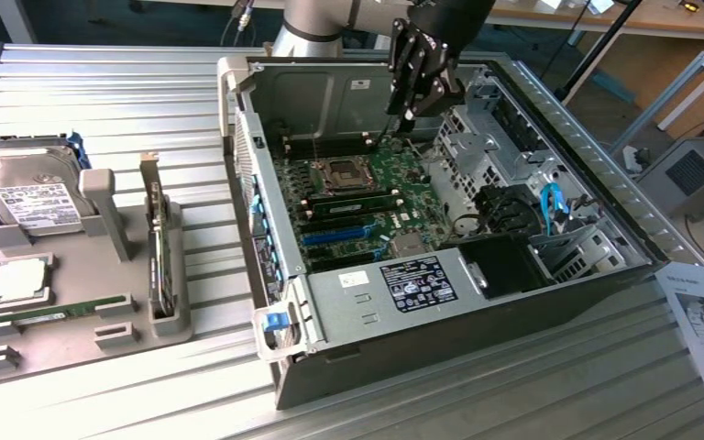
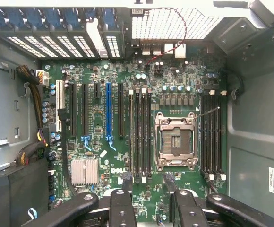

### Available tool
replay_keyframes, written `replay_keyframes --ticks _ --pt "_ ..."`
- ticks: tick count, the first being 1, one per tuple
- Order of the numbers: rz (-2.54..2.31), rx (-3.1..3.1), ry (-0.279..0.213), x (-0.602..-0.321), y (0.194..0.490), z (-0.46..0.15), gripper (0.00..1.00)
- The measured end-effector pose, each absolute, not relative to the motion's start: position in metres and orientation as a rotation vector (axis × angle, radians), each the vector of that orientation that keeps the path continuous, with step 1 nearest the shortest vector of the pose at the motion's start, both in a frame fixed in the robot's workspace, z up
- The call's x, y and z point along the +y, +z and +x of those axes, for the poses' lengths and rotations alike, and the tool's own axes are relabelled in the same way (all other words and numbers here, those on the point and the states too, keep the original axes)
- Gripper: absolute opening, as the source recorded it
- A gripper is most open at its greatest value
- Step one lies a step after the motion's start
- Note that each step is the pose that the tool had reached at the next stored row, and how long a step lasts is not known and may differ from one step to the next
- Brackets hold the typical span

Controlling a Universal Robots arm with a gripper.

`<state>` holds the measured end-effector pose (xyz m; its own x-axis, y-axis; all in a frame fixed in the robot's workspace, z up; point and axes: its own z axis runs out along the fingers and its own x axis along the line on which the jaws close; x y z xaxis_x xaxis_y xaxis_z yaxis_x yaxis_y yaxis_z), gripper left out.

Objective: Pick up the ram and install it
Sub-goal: 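Press down the ram until it locks into place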

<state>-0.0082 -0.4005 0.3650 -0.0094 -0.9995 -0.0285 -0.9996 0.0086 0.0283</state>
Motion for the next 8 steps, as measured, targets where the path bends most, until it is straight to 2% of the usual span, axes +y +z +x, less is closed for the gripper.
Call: replay_keyframes --ticks 1,3,4,6,8 --pt "-2.211 2.231 0.063 -0.4005 0.3650 -0.0082 0.36" --pt "-2.211 2.231 0.063 -0.4005 0.3650 -0.0082 0.24" --pt "-2.211 2.231 0.063 -0.4005 0.3650 -0.0082 0.24" --pt "-2.211 2.231 0.063 -0.4005 0.3650 -0.0082 0.11" --pt "-2.211 2.231 0.063 -0.4005 0.3650 -0.0082 0.11"
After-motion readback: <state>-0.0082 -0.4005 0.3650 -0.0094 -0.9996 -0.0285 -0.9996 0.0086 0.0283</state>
